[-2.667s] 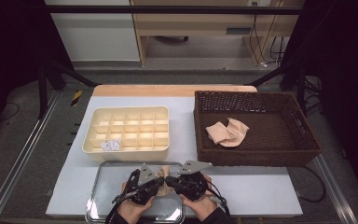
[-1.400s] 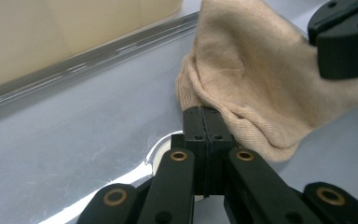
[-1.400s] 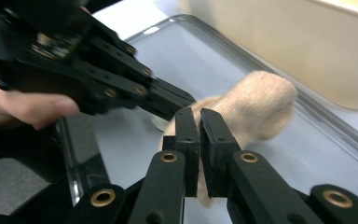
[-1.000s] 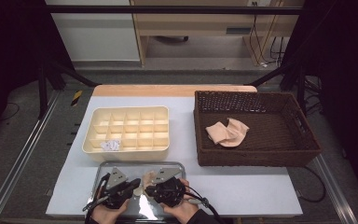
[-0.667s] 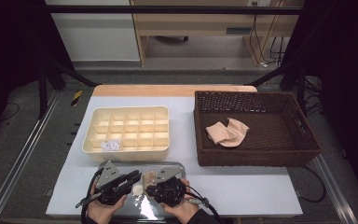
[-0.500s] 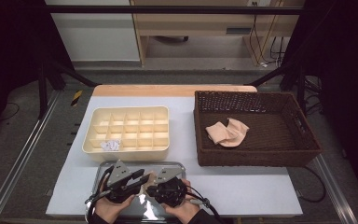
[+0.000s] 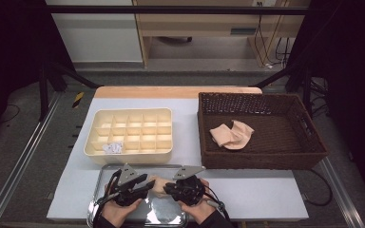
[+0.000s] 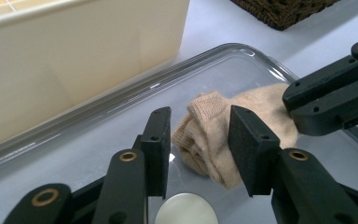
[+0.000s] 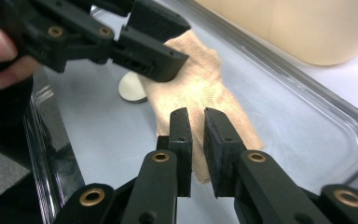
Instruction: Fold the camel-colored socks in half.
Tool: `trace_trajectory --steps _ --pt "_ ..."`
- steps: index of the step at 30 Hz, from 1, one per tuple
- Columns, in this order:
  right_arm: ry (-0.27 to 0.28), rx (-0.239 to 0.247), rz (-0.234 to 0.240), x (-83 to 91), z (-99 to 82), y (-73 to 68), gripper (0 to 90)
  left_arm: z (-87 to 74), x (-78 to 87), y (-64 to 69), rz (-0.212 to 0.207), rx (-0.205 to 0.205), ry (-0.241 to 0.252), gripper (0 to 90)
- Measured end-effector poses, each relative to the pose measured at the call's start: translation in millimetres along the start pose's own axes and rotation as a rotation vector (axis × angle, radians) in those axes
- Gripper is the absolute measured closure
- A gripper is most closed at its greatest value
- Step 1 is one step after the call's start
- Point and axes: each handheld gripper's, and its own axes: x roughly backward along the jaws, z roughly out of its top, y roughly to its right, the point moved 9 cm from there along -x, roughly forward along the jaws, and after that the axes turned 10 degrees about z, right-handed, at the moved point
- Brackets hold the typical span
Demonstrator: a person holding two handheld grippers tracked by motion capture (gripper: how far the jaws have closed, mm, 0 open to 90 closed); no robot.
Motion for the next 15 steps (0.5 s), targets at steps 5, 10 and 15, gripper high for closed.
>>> trace_trajectory --steps 5,10,15 --pt "0.050 -0.024 -0.009 8.3 7.6 3.4 81.3 -0.7 -0.3 1.0 0.003 0.019 -0.001 57.9" --pt "0.003 -0.060 -0.029 -1.1 -5.8 12.8 82.6 -2.2 -2.1 1.2 -0.002 0.024 -0.010 54.4" --pt "0.006 -0.059 -0.028 0.5 -5.8 12.7 82.6 -3.9 -3.6 0.1 -0.013 0.036 -0.010 47.6"
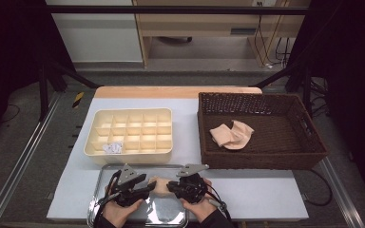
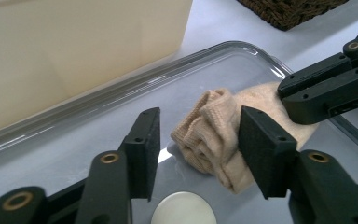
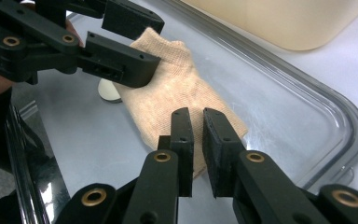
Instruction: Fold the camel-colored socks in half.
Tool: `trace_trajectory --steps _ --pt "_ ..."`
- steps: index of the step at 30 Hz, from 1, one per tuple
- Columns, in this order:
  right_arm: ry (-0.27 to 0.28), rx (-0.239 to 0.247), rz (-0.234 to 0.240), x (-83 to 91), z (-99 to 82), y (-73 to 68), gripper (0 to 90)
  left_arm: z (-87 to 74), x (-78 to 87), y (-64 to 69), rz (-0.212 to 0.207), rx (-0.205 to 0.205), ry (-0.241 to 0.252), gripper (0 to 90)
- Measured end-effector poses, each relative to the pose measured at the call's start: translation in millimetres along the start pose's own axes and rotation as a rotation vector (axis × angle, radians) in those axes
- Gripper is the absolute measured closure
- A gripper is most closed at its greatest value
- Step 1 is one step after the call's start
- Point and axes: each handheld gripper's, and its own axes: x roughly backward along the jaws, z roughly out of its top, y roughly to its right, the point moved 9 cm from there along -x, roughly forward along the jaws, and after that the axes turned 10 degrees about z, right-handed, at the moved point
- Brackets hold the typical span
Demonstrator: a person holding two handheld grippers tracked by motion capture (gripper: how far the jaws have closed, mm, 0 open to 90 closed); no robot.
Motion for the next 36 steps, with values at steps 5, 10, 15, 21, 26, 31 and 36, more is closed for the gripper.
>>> trace_trajectory --steps 5,10,15,21,26,31,36 --pt "-0.008 -0.003 -0.005 -1.0 -2.0 0.4 84.0 -5.4 -4.2 7.3 -0.046 -0.001 -0.017 42.9" --pt "-0.008 -0.005 -0.004 -1.5 -3.7 1.1 84.7 -6.9 -7.3 8.9 -0.068 -0.002 -0.027 40.3" --pt "-0.019 -0.006 -0.017 -1.7 -4.8 2.2 85.1 -10.1 -9.2 14.1 -0.119 0.017 -0.048 41.9" --pt "-0.021 -0.006 -0.029 -1.2 -5.7 4.0 85.3 -11.8 -7.6 21.2 -0.160 0.022 -0.062 51.2" --pt "-0.020 -0.006 -0.025 -0.8 -5.8 4.1 85.3 -10.7 -4.7 22.2 -0.168 0.048 -0.063 62.7" --pt "-0.021 -0.011 -0.023 0.4 -6.4 4.2 85.3 -5.9 0.8 23.0 -0.197 0.062 -0.033 66.9" --pt "-0.013 -0.003 -0.013 2.2 -5.2 1.9 85.1 0.1 8.6 25.3 -0.212 0.059 -0.008 67.3"
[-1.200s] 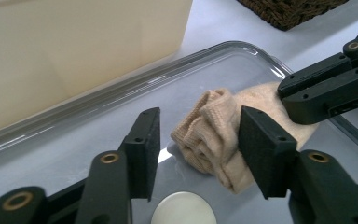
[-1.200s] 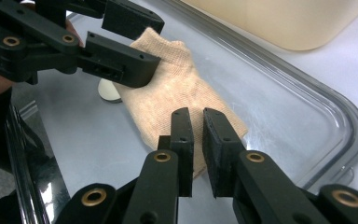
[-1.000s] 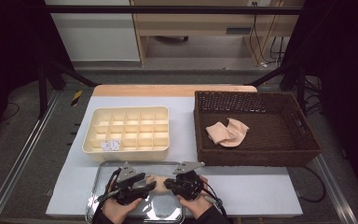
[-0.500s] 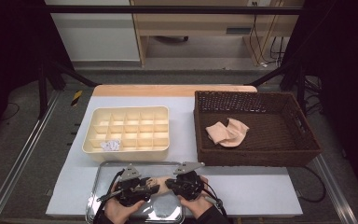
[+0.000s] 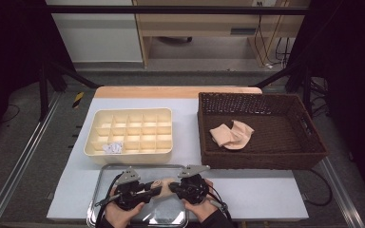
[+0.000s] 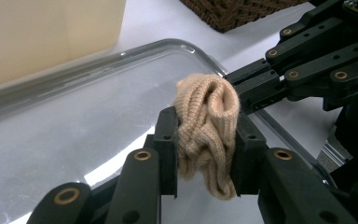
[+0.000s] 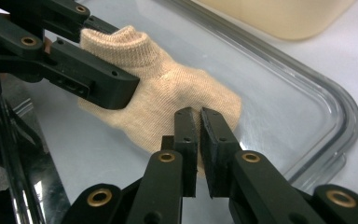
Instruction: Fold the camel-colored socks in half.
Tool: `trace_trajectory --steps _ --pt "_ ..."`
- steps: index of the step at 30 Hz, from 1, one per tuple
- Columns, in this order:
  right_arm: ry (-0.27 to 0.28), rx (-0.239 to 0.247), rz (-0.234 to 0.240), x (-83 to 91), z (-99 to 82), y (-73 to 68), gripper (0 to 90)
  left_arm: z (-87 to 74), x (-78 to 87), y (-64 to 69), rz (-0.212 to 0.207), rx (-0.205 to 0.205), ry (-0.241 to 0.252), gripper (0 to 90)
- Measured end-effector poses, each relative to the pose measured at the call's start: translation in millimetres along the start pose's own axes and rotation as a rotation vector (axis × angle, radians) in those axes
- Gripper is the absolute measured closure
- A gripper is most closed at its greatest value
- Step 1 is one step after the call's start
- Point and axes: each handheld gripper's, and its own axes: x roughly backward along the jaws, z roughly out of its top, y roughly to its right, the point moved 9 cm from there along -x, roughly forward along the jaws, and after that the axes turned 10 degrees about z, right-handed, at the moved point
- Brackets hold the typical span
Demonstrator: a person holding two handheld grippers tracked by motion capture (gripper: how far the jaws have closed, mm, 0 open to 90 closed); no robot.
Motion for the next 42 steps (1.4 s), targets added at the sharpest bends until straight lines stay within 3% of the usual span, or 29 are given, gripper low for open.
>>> trace_trajectory --steps 7,13,15,23,33,37,42 --pt "0.059 0.030 0.013 14.3 11.9 -3.7 82.2 13.7 13.5 2.1 0.028 -0.054 0.051 67.2" --pt "0.106 0.047 -0.050 36.5 16.4 6.6 78.5 20.4 22.4 -4.5 0.053 -0.064 0.066 67.0" --pt "0.106 0.040 -0.099 48.6 12.5 16.9 76.0 21.9 24.5 -6.4 0.057 -0.061 0.069 66.9" --pt "0.105 0.003 -0.162 71.0 -1.0 34.4 71.0 27.9 34.4 -17.1 0.092 -0.068 0.074 66.4" --pt "0.121 -0.056 -0.303 113.0 -28.1 66.6 60.9 36.8 47.9 -33.4 0.129 -0.061 0.085 66.0" --pt "0.123 -0.089 -0.339 125.3 -37.6 76.4 59.1 42.1 54.6 -42.9 0.150 -0.054 0.100 65.8" --pt "0.131 -0.090 -0.374 134.7 -43.1 81.8 56.1 47.1 59.9 -54.0 0.163 -0.036 0.101 65.6"
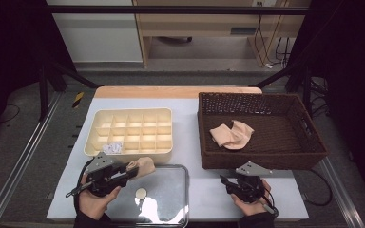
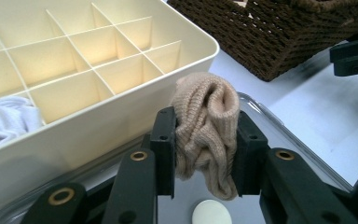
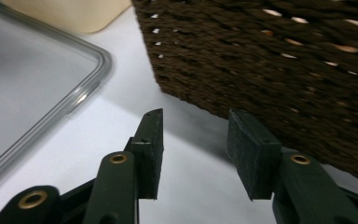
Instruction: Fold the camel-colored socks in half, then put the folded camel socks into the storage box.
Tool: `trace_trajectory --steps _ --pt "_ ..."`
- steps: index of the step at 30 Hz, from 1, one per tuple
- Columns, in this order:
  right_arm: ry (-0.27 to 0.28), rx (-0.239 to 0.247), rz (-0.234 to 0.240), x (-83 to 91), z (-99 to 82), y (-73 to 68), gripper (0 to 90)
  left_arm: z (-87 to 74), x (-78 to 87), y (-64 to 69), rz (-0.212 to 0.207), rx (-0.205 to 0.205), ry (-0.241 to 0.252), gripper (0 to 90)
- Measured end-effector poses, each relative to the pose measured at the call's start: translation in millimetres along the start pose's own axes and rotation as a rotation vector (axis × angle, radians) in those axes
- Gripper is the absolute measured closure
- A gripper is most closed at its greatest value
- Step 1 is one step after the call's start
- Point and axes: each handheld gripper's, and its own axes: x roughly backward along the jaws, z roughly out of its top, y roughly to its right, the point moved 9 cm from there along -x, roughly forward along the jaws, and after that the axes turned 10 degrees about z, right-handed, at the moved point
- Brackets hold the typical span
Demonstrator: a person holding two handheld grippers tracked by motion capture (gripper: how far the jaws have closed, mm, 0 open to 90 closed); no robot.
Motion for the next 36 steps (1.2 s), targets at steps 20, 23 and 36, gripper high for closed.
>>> trace_trajectory --steps 20,23,36 --pt "0.024 -0.034 -0.036 15.3 -6.4 14.4 52.9 38.5 1.3 -31.1 0.076 -0.030 -0.032 65.6" --pt "0.022 -0.031 -0.032 15.1 -6.4 13.5 52.9 42.0 -2.6 -39.2 0.096 -0.027 -0.049 65.6" --pt "0.018 -0.035 -0.024 13.8 -6.6 13.5 52.8 48.1 -18.1 -71.8 0.142 0.006 -0.124 65.9"
